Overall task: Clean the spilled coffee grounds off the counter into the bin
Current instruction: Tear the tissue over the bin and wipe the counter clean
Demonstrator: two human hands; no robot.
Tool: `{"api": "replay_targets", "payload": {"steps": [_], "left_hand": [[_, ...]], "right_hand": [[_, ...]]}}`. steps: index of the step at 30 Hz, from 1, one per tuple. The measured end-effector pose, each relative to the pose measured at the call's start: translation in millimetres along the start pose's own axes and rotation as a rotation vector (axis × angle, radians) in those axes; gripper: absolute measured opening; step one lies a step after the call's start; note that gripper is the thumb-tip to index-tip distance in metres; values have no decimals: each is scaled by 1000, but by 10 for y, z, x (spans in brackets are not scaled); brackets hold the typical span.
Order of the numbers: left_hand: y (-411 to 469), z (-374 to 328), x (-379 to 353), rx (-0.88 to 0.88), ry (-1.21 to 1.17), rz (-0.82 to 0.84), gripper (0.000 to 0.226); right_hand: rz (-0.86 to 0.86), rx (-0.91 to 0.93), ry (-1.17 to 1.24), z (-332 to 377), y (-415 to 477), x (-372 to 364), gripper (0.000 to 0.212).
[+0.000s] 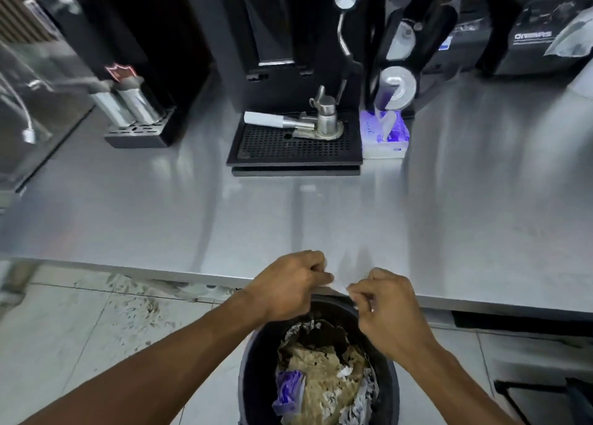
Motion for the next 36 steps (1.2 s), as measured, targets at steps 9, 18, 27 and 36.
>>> {"api": "replay_targets", "payload": {"steps": [9,18,27,36], "left_hand": [[458,808,312,-139,201,-204,4],[248,1983,527,-76,119,-140,13],[52,3657,1662,333,-166,-407,33],[771,3962,1370,325,-156,-276,20]], "right_hand": [[-246,-131,-154,303,706,-316,26],[-133,-172,-185,794,1542,-1152,23],[124,327,-257,1625,3583,-1445,21],[349,249,-597,1265,4298,-1672,20]]}}
Point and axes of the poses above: each hand's wrist, its own y-axis towards the middle knuckle, its own x-axis out of the back of the hand, z = x × y, the point moved 9 cm from there along y, towards the middle knuckle, and after that the axes turned 12 degrees about x, right-handed, at the moved point
